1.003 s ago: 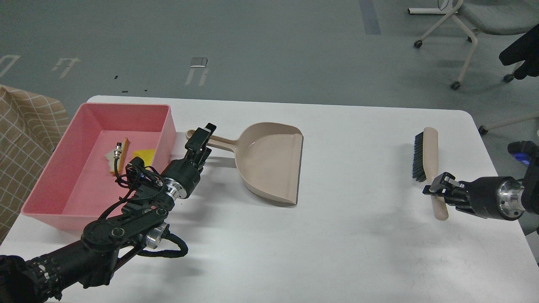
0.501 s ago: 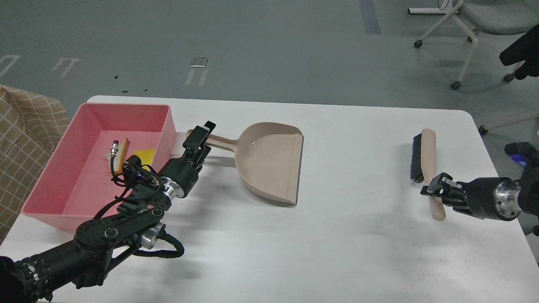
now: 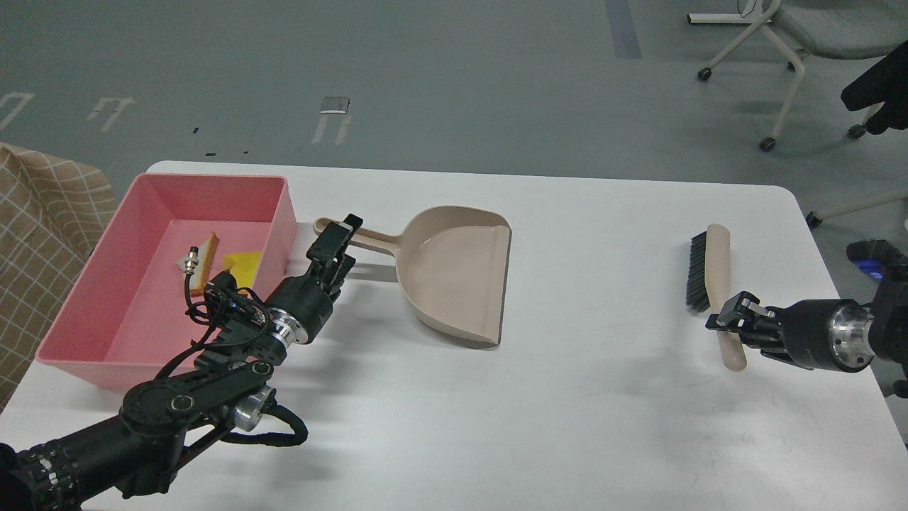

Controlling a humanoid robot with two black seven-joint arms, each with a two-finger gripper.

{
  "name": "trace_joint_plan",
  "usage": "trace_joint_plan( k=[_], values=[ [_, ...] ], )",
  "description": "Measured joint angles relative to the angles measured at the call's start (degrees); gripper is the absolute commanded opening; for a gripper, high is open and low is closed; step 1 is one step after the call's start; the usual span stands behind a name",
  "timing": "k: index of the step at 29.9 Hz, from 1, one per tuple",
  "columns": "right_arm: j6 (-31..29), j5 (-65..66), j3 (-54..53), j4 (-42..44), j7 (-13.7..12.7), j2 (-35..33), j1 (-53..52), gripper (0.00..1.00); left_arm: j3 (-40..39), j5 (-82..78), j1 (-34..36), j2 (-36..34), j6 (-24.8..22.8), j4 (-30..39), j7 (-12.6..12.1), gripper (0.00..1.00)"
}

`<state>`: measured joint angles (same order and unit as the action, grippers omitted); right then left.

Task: Sweep and dump garbage into bin

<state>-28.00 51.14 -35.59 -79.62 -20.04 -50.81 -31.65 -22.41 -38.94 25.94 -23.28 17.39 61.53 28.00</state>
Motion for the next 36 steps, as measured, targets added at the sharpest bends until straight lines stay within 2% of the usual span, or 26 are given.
trace_joint_plan(
  k=[6,14,36],
  values=[
    [0.00,-0.28,0.00,-0.11,0.00,0.01,-0.07,0.70,0.00,0.00,-0.09,-0.01,0.26,0.08,0.00,0.97],
    [0.00,-0.34,-0.12,-0.70,0.00,-0.22,-0.37,0.73,0.00,0.00,-0.80,-0.59,0.72,1.51,0.00,0.97],
    [0.00,-0.35,-1.12,-4.27,0.00,-3.16,-1.17,0.73,-0.11,0.00,-1.67,-6.67,3.49,10.34,0.00,0.97]
  ],
)
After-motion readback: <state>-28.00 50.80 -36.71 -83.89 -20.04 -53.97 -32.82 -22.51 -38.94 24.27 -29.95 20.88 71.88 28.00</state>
